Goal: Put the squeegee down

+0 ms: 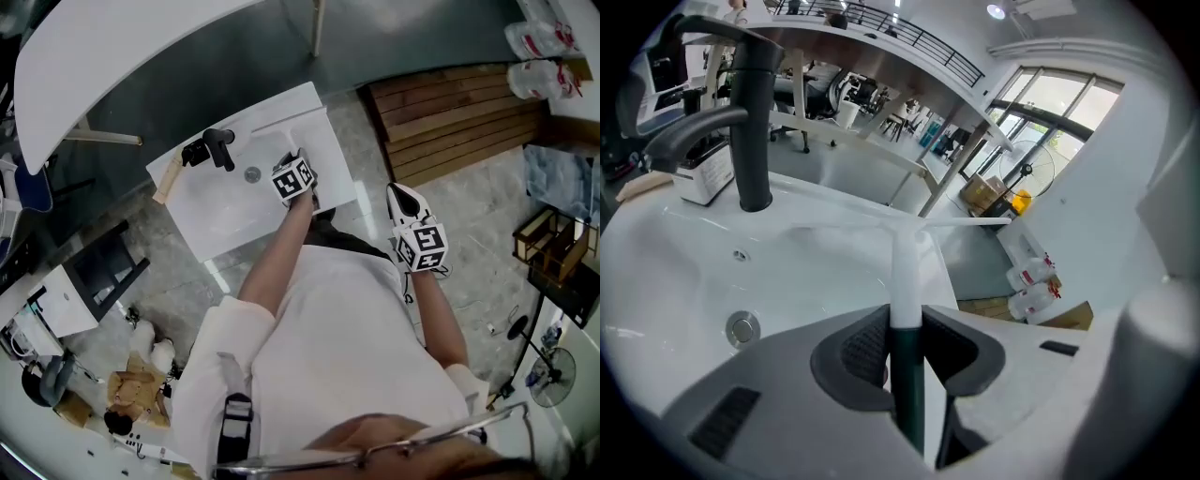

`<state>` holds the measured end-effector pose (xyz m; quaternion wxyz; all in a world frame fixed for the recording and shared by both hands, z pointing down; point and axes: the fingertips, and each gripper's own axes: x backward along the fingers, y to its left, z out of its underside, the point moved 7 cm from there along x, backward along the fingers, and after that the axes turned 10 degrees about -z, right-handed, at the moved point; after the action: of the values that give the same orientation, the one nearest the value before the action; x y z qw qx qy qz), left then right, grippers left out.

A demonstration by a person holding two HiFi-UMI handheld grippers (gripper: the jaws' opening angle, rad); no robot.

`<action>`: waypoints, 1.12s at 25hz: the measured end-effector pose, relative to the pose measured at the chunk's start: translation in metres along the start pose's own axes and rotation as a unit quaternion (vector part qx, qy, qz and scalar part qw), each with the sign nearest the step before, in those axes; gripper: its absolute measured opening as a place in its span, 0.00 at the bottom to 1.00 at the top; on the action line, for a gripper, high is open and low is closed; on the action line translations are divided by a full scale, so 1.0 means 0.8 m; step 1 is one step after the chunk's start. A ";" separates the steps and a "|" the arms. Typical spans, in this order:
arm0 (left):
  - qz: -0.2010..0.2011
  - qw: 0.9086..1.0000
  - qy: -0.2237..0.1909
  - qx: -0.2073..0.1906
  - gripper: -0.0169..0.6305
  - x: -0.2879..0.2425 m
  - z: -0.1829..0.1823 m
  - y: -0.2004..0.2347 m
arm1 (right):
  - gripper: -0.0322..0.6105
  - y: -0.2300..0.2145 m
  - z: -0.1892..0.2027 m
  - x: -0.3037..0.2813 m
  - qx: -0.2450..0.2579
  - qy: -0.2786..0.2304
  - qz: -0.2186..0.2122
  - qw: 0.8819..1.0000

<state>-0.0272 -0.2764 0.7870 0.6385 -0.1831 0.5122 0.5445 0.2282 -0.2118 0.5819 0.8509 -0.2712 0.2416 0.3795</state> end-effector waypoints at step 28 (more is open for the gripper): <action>0.048 0.994 0.099 -0.003 0.17 -0.059 0.021 -0.008 | 0.06 0.001 0.006 -0.019 -0.035 0.015 0.029 0.999</action>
<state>-0.0082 -0.2889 0.8322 0.5574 -0.2132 0.5796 0.5550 0.2191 -0.2161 0.5945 0.8257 -0.2996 0.2482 0.4085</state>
